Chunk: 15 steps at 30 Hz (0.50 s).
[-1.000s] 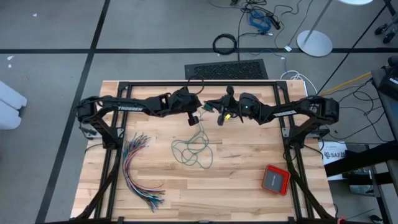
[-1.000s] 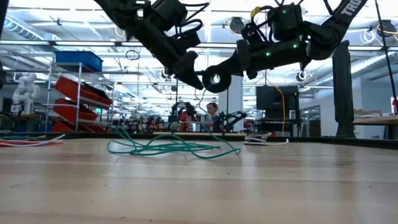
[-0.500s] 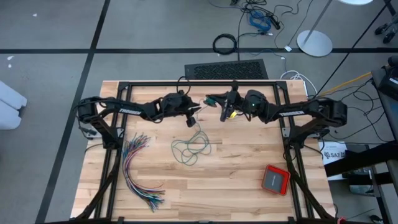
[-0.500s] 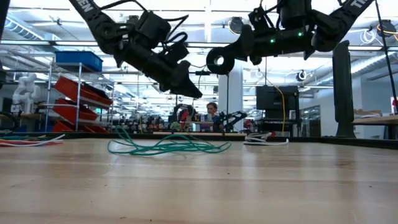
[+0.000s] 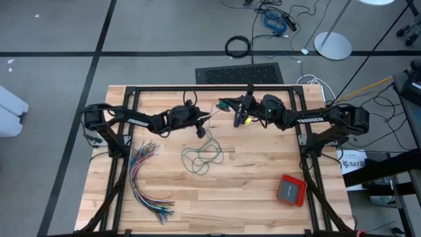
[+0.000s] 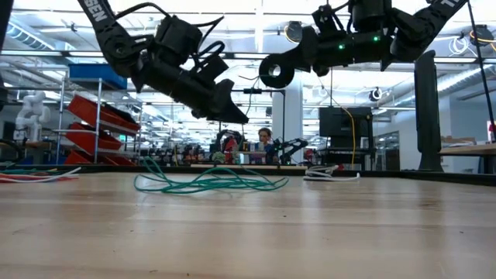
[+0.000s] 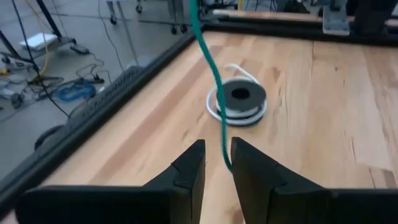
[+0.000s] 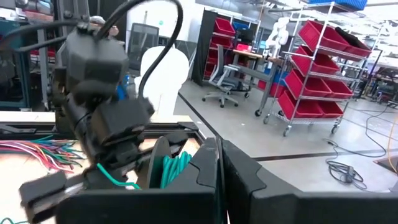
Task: Coil cords
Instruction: Coil the green wire onto the spool
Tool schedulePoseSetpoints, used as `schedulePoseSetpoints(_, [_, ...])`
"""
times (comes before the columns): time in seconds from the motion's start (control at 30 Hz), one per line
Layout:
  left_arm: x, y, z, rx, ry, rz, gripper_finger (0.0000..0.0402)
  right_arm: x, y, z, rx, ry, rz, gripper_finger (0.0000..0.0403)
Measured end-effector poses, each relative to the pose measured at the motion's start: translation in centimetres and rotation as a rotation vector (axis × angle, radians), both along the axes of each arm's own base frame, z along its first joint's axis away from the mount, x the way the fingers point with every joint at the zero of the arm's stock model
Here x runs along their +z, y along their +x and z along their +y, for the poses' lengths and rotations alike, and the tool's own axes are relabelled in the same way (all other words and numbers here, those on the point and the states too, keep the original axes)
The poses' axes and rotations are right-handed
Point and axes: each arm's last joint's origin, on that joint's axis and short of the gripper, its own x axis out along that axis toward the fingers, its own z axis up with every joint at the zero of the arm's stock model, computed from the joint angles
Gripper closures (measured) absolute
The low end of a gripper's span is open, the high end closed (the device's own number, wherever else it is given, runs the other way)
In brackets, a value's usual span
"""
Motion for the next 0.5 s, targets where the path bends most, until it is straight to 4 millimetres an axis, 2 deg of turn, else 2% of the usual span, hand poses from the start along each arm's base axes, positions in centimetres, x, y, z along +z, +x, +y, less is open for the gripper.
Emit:
schedulePoseSetpoints(0.33, [-2.9,0.7,-1.1,0.016,-0.046,0.043,0.0317,0.1,0.0,0.0,-0.003,-0.001,-0.007,0.0403])
schedulePoseSetpoints(0.5, [-3.5,1.0,-1.9,0.035,-0.052,0.05,0.032,0.1,0.0,0.0,-0.003,-0.001,-0.006,0.0403])
